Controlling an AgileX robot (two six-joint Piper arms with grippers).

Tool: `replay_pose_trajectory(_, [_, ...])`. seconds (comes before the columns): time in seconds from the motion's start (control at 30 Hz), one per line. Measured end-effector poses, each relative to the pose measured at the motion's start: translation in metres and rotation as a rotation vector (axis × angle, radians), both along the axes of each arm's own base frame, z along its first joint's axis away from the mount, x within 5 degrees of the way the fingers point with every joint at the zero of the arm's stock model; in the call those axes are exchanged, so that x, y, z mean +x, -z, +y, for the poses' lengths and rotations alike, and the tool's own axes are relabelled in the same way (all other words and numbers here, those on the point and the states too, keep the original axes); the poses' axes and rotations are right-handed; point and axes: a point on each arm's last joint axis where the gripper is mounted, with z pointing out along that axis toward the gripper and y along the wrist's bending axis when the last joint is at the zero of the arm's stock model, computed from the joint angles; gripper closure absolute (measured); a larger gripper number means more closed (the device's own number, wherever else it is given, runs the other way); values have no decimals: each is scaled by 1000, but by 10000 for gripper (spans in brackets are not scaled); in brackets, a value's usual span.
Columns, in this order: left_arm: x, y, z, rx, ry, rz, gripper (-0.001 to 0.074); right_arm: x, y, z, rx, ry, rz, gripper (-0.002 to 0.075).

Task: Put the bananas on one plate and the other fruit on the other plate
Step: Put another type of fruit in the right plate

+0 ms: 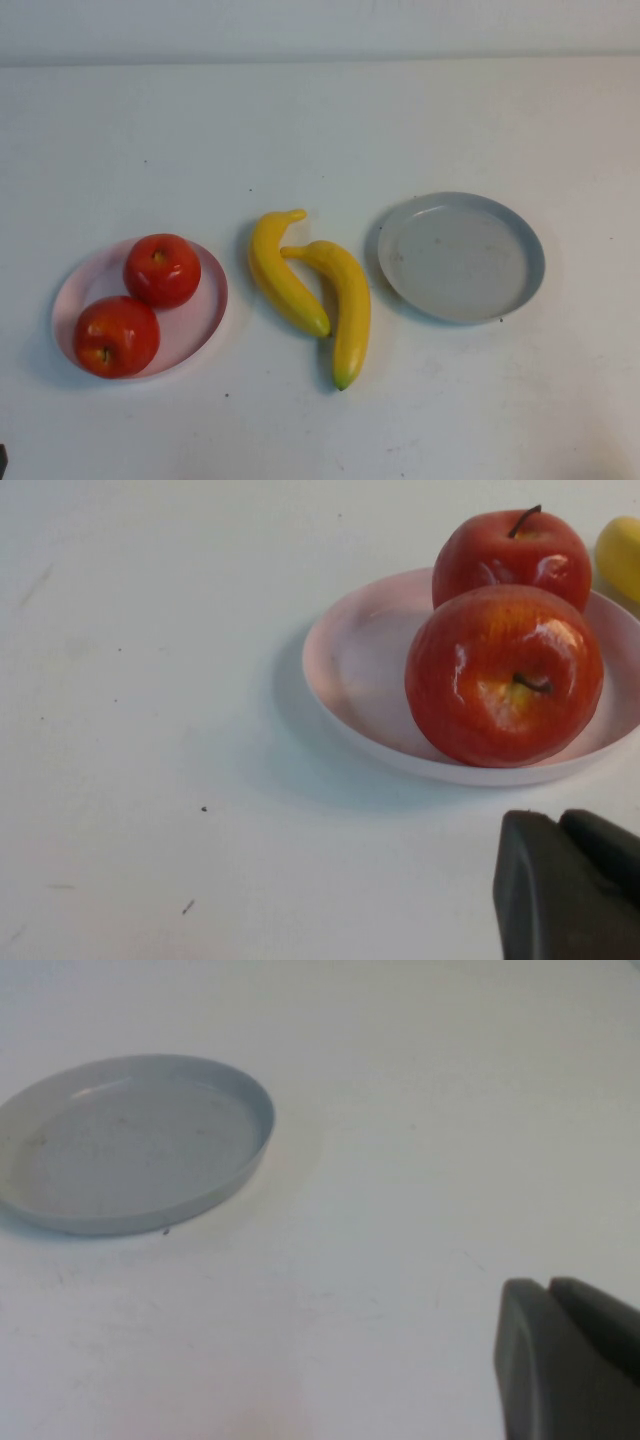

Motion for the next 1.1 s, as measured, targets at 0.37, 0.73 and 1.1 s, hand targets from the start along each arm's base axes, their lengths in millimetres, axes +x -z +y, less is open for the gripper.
replay_pose_trajectory(0.37, [0, 0, 0, 0, 0, 0, 731, 4, -23, -2, 212, 57, -240, 743])
replay_pose_trajectory(0.73, [0, 0, 0, 0, 0, 0, 731, 1, -42, 0, 536, 65, -288, 743])
replay_pose_trajectory(1.1, [0, 0, 0, 0, 0, 0, 731, 42, -110, 28, 379, -167, 378, 743])
